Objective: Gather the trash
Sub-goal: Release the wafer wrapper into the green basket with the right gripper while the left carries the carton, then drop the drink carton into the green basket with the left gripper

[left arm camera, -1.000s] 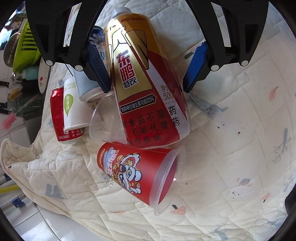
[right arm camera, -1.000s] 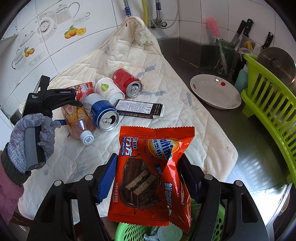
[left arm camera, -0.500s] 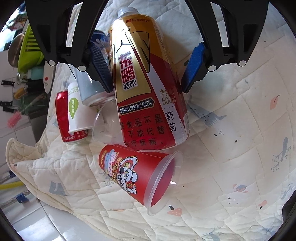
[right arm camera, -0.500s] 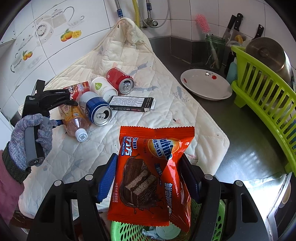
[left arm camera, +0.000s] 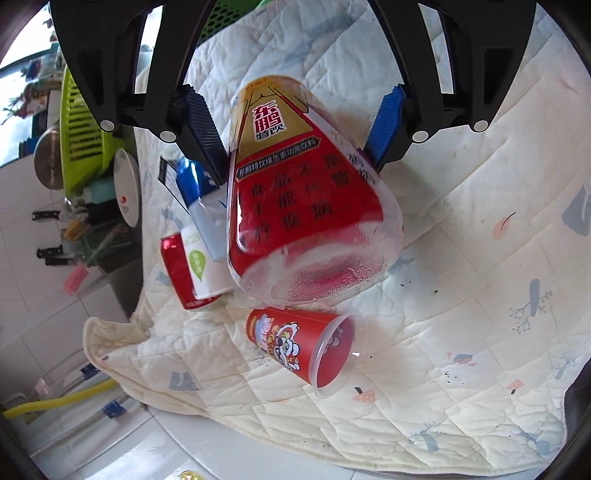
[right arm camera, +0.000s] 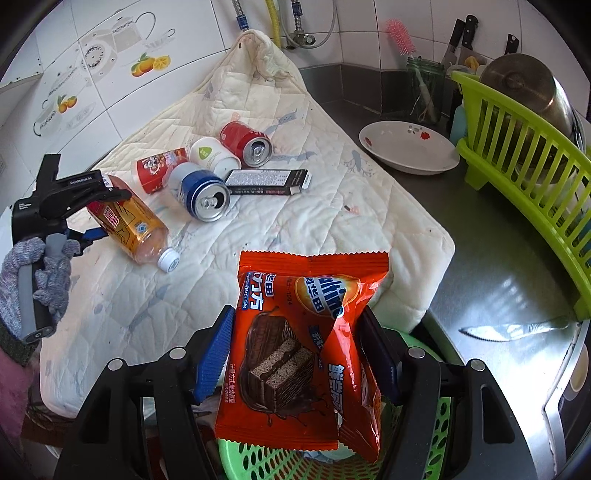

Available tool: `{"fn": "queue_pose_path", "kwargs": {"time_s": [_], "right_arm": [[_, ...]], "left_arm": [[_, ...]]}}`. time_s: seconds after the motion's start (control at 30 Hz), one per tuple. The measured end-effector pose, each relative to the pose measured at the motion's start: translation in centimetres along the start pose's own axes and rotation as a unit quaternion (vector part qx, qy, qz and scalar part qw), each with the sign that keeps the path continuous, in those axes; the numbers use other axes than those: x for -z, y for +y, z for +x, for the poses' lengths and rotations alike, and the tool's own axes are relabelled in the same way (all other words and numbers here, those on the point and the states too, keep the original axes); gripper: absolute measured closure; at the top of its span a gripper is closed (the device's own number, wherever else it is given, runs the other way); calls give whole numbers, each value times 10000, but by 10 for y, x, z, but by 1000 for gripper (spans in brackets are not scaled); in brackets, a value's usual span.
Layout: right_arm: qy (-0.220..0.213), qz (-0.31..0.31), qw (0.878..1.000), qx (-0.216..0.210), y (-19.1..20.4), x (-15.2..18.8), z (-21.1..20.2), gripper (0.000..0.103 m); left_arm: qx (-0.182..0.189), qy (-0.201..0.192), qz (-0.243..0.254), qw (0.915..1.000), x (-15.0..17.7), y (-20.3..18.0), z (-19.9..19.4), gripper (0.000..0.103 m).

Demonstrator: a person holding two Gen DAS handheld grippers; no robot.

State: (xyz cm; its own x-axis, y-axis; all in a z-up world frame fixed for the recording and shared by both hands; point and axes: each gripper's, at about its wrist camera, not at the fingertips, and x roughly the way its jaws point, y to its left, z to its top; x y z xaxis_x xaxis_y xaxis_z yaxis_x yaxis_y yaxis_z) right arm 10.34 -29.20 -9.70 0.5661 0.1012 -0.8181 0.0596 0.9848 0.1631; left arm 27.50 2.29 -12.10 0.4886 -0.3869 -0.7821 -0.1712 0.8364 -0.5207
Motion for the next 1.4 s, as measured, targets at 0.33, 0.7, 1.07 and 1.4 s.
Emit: {"fn": "queue_pose_path", "kwargs": {"time_s": [0.33, 0.7, 1.07, 1.4], "right_arm": [[27, -54, 9999, -88, -13, 32, -18, 39], [257, -13, 9997, -32, -38, 64, -21, 30], [-9, 231, 9997, 83, -66, 75, -54, 18], [-397, 451, 9980, 195, -88, 80, -98, 18]], "left_arm": [[310, -154, 290, 9990, 40, -3, -56, 36], [820, 91, 699, 9941, 92, -26, -89, 36], [1234, 575, 1410, 9806, 149, -69, -88, 36], [1338, 1300, 2003, 9618, 204, -103, -55, 36]]}}
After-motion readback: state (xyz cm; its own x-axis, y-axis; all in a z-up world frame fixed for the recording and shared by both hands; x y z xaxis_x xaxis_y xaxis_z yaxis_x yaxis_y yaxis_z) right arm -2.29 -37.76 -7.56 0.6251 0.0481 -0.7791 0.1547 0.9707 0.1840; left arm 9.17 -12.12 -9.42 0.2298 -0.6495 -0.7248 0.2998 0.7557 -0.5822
